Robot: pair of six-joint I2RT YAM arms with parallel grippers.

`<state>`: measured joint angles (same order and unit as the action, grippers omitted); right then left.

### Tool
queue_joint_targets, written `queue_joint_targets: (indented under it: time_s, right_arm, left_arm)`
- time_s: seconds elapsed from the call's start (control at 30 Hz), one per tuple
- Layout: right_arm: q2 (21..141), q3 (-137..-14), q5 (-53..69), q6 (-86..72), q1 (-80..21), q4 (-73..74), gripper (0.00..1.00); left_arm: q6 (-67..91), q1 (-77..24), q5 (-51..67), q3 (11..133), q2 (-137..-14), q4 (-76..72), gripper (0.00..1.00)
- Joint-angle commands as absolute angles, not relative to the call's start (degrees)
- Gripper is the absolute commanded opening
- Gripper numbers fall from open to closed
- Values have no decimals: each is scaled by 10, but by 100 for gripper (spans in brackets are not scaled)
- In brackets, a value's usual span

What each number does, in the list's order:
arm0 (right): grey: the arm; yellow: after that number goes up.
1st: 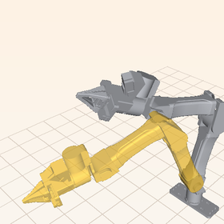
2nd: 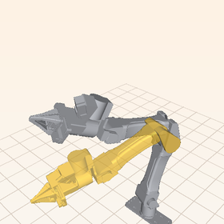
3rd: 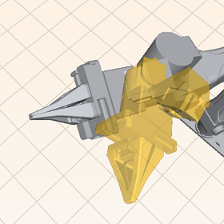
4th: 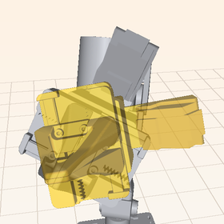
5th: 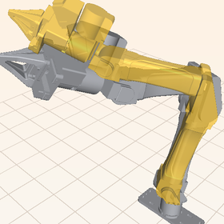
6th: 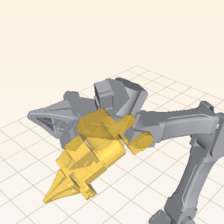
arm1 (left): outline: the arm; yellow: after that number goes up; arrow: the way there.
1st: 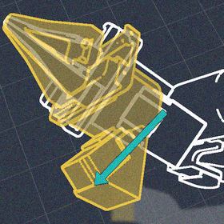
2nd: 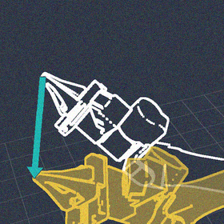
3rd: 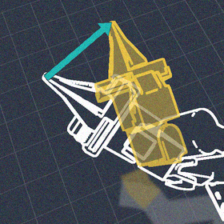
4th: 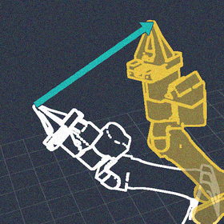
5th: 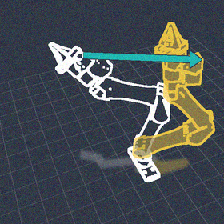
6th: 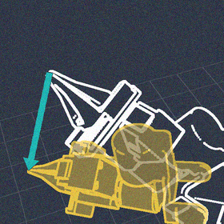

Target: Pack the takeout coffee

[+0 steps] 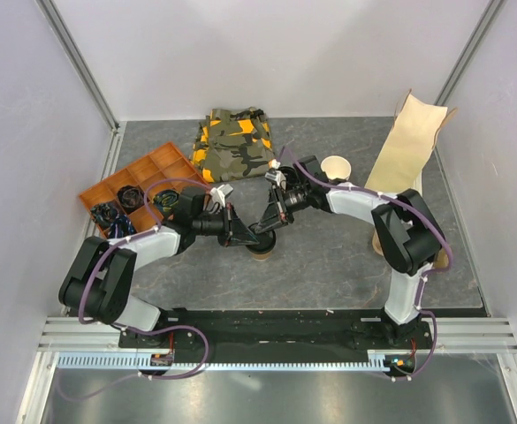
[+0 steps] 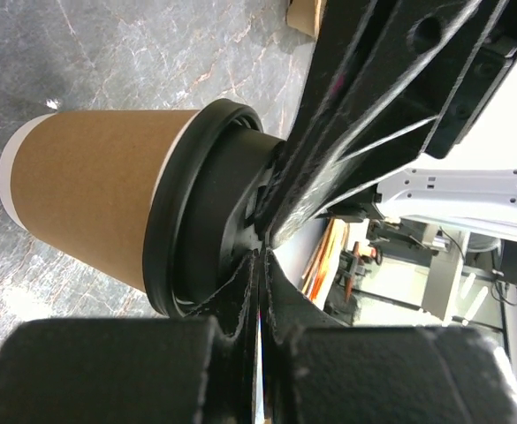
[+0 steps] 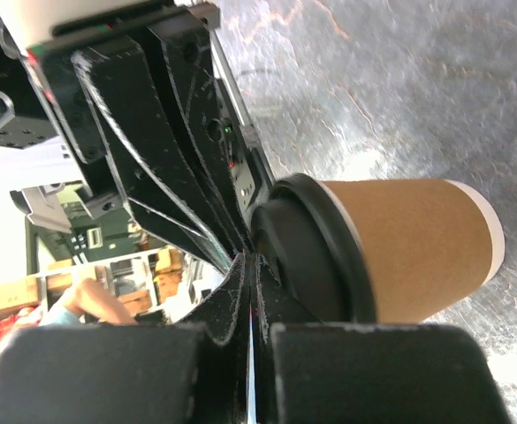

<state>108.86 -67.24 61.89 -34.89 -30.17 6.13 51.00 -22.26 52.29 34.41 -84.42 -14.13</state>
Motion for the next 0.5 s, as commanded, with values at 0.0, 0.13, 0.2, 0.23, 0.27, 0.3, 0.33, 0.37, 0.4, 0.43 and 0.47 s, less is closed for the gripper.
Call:
queue_joint_targets:
  time_s: [0.0,0.13,0.2,0.23,0.27,0.3,0.33,0.37,0.4,0.43,0.47]
  right_arm:
    - [1029,-716,606,-337,-300,62,1]
    - [999,-730,602,-338,-300,65,11]
    - [983,-736,602,-334,-300,72,14]
    - [977,-738,603,-333,-298,75,17]
    - [965,-738,602,-334,-298,78,20]
    - [959,-739,601,-333,-295,81,23]
    - [952,-739,599,-331,-290,84,35]
    - [939,-738,592,-330,-285,95,43]
    - [933,-738,586,-326,-280,100,48]
    - [926,-738,583,-322,-266,105,58]
    - [917,-739,572,-318,-259,118,63]
  left_arm:
    - [477,-225,505,377,-786,-148,6]
    - [456,-224,504,416,-743,-123,23]
    - [424,-224,502,427,-724,-92,41]
    - [407,-225,504,432,-702,-84,46]
    - [351,-225,508,437,-688,-52,55]
    - [308,-229,512,453,-677,-26,63]
    - [257,-235,509,467,-652,21,68]
    - [139,-242,508,482,-642,64,74]
    - [76,-264,505,512,-630,156,75]
    - [14,-278,489,524,-615,199,76]
    - [-101,-293,472,533,-589,235,78]
